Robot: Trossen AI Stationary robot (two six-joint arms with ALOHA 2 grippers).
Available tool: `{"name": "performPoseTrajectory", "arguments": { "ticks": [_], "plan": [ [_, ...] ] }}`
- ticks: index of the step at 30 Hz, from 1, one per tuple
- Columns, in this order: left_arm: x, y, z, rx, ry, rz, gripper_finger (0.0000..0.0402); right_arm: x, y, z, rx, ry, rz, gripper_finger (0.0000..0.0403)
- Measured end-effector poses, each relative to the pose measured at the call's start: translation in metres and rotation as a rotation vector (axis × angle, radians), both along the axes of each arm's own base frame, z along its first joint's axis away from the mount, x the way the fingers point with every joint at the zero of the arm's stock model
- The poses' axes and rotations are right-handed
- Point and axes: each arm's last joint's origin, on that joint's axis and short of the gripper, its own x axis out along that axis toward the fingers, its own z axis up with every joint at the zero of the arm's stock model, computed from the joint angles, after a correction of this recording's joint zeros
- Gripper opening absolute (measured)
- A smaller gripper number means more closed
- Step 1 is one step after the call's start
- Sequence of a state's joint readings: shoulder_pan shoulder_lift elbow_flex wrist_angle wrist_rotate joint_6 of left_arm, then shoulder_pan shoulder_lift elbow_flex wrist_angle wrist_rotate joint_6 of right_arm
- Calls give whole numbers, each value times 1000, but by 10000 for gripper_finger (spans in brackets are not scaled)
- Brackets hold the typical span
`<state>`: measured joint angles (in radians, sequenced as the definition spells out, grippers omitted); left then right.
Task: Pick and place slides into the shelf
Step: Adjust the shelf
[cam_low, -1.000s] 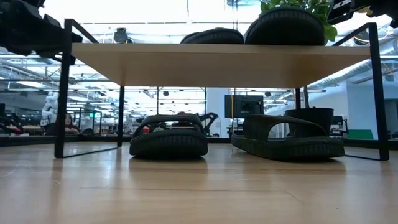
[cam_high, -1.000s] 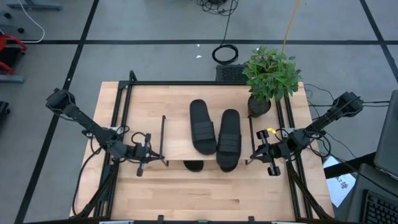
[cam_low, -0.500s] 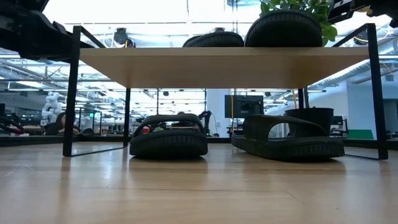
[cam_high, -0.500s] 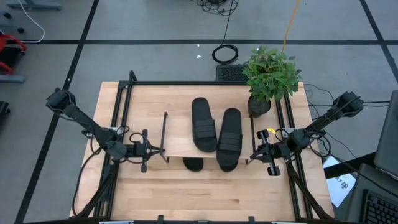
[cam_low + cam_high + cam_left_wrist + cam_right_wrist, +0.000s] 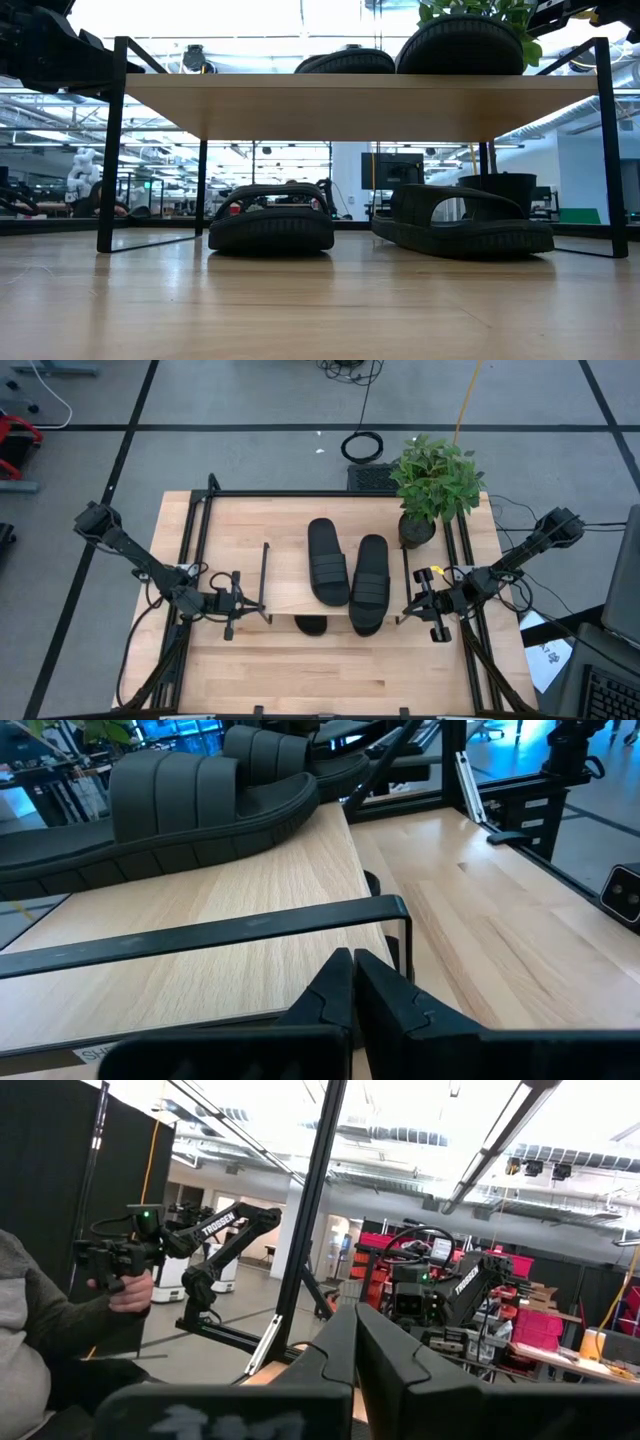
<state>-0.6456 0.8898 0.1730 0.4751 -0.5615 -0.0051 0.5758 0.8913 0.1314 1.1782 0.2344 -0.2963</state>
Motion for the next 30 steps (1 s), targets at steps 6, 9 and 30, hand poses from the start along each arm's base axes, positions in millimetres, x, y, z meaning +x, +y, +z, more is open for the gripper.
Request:
{"name": "performPoseTrajectory", "arguments": {
  "ticks": [6, 9, 30],
  "plan": [
    [0, 0, 0, 36, -2, -15, 5, 0, 0, 0, -3, 0, 0, 0],
    [0, 0, 0, 24, -6, -12, 1, 0, 0, 0, -3, -1, 0, 0],
    [0, 3, 2, 28, -34, 115, 129, 0, 0, 0, -3, -1, 1, 0]
  ]
}}
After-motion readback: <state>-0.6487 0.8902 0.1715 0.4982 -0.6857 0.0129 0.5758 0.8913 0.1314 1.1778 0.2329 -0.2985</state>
